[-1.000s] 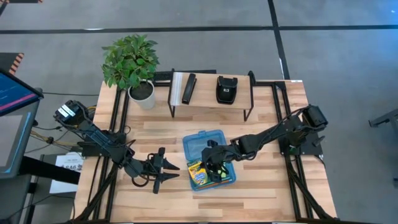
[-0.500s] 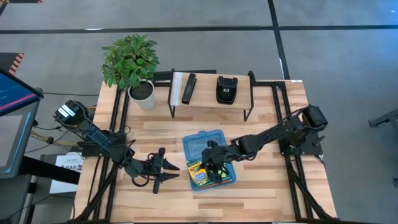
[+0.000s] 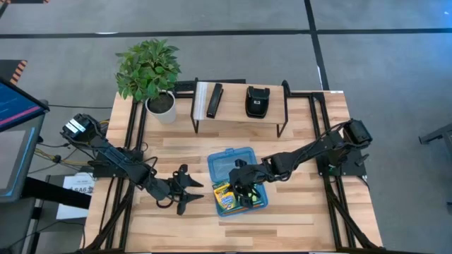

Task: Pack school essentials
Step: Put the yellow crayon box into the blue supply box

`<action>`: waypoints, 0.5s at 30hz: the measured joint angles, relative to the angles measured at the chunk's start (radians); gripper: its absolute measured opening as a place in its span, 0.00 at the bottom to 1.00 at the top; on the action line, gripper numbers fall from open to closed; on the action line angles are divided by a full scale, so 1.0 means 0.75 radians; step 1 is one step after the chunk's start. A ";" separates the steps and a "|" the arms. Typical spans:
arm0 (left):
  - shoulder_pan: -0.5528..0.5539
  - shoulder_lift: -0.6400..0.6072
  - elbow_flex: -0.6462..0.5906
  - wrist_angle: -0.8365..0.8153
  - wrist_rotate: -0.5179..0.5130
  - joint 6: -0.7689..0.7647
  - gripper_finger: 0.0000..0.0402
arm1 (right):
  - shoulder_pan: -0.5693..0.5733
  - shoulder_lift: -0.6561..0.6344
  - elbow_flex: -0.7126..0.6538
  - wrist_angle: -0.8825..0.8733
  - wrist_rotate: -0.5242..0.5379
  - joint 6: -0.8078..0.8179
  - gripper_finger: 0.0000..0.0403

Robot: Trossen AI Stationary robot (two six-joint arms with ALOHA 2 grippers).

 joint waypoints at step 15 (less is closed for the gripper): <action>-0.024 0.000 0.000 0.224 -0.039 0.296 0.55 | -0.016 0.000 0.000 0.012 0.000 0.110 0.15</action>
